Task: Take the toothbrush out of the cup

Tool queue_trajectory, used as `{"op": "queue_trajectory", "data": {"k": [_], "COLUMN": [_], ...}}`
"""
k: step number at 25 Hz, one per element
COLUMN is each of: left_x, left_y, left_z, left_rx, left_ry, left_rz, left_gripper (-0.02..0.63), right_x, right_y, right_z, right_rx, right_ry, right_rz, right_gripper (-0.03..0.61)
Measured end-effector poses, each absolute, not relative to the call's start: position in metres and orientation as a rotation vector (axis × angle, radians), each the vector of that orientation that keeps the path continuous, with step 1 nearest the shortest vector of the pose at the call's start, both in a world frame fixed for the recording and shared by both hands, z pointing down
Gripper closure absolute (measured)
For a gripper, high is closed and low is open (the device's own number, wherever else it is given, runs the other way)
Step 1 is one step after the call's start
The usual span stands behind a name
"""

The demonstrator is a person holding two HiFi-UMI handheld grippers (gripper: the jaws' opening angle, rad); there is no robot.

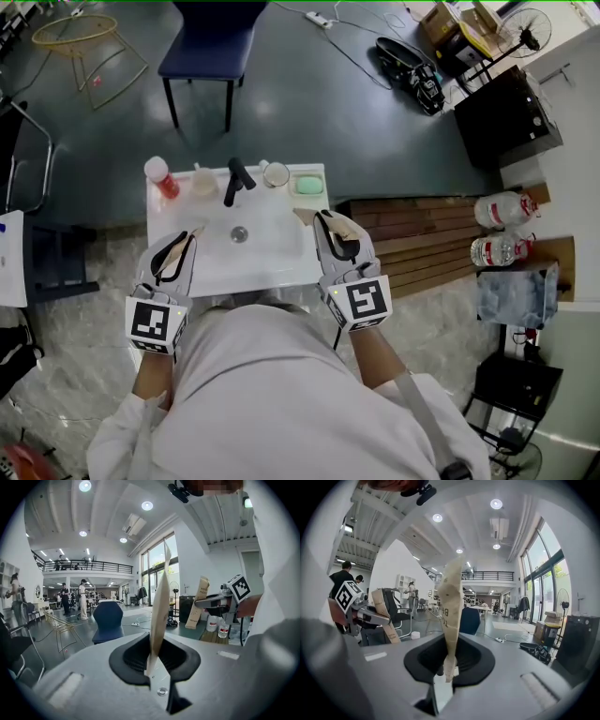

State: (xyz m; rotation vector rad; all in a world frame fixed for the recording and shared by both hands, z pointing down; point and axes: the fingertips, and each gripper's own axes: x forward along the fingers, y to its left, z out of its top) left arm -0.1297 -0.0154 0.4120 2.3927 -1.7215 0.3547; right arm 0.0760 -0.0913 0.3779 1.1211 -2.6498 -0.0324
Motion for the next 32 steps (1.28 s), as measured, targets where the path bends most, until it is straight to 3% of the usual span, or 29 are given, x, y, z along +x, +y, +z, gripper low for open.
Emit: {"op": "queue_trajectory", "data": {"k": [32], "left_x": [-0.141], "left_y": [-0.012], "left_z": [0.411], "left_rx": [2.412], "left_ry": [-1.711], "left_rz": [0.356], "left_gripper": [0.566], "right_x": [0.062], "right_y": [-0.077], "right_z": [0.390], "right_rx": [1.104], "right_ry": [-2.627], "right_rz": [-0.022], "right_gripper": [0.551]}}
